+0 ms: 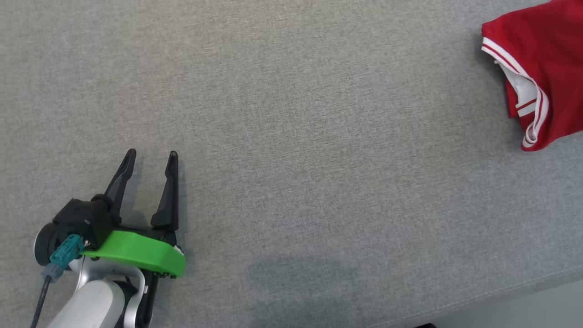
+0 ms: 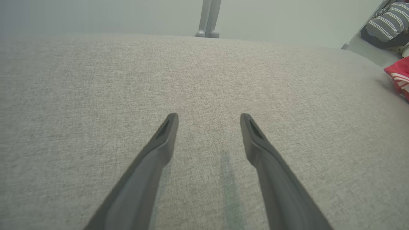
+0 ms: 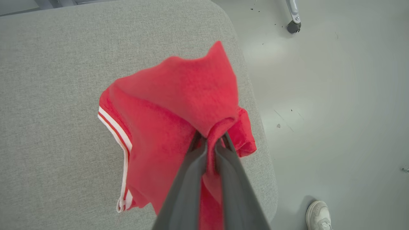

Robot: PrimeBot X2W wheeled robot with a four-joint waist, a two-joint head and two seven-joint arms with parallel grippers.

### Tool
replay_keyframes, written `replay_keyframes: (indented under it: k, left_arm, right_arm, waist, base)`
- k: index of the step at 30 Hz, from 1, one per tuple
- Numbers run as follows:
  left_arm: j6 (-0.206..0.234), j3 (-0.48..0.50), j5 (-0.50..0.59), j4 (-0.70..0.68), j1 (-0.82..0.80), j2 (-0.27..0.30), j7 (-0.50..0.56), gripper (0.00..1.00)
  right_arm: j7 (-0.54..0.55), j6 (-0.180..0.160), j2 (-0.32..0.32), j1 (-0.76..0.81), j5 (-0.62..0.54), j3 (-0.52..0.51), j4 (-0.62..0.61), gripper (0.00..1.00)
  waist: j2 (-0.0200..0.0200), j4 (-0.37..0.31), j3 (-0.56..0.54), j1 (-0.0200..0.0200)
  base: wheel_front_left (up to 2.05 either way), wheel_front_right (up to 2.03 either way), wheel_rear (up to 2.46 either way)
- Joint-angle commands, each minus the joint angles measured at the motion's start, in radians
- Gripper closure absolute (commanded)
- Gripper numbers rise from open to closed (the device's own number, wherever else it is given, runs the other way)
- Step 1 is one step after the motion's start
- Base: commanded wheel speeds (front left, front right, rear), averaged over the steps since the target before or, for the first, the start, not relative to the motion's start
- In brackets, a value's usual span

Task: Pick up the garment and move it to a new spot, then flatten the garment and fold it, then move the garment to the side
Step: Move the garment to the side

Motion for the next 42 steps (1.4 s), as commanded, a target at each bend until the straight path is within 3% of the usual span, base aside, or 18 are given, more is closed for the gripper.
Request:
replay_keyframes:
  k: [1,10,12,13,14,23,32,35,42]
  left_arm:
    - [-0.003,0.004,-0.008,0.002,-0.018,-0.003,-0.005,0.0]
    - [-0.015,-0.007,-0.017,0.032,-0.019,-0.023,-0.024,0.0]
    - [-0.012,-0.006,-0.015,0.04,-0.02,-0.023,-0.027,0.0]
    - [-0.012,-0.006,-0.016,0.044,-0.02,-0.024,-0.03,0.0]
    - [-0.013,-0.005,-0.017,0.048,-0.019,-0.024,-0.033,0.0]
    - [-0.007,0.002,-0.025,0.063,0.012,-0.025,-0.05,0.0]
    - [-0.007,-0.005,-0.037,0.109,0.054,-0.048,-0.082,0.0]
    - [0.001,0.008,-0.028,0.131,0.077,-0.05,-0.102,0.0]
    - [0.0,0.035,-0.02,0.182,0.114,-0.056,-0.125,0.0]
  right_arm:
    - [-0.009,0.0,-0.006,0.006,-0.013,-0.008,0.006,1.0]
    - [-0.131,0.0,0.028,0.047,-0.144,-0.086,0.121,1.0]
    - [-0.185,0.0,0.038,0.055,-0.196,-0.102,0.151,0.57]
    - [-0.216,0.0,0.043,0.057,-0.219,-0.109,0.167,0.18]
    - [-0.23,0.0,0.049,0.062,-0.241,-0.111,0.184,0.0]
    - [-0.373,0.0,0.048,0.089,-0.323,-0.074,0.228,0.0]
    - [-0.722,0.0,0.032,0.191,-0.299,0.021,0.15,0.0]
    - [-0.878,0.0,0.08,0.269,-0.316,0.006,0.095,0.0]
    - [-1.12,0.0,0.244,0.464,-0.369,-0.032,-0.006,0.0]
  waist:
    - [0.0089,0.024,0.016,-0.0001]
    - [0.0089,0.093,0.027,-0.0001]
    - [0.0089,0.101,0.023,-0.0001]
    - [0.0089,0.104,0.02,-0.0001]
    - [0.0089,0.106,0.017,-0.0001]
    - [0.0089,0.097,-0.039,-0.0001]
    - [0.0089,0.11,-0.163,-0.0001]
    - [0.0089,0.135,-0.216,-0.0001]
    - [0.0089,0.192,-0.291,-0.0001]
  base:
    - [0.0,0.0,0.0]
    - [0.0,0.0,0.0]
    - [0.0,0.0,0.0]
    - [0.0,0.0,0.0]
    - [0.0,0.0,0.0]
    - [0.0,0.0,0.0]
    - [0.0,0.0,0.0]
    - [0.0,0.0,0.0]
    - [0.0,0.0,0.0]
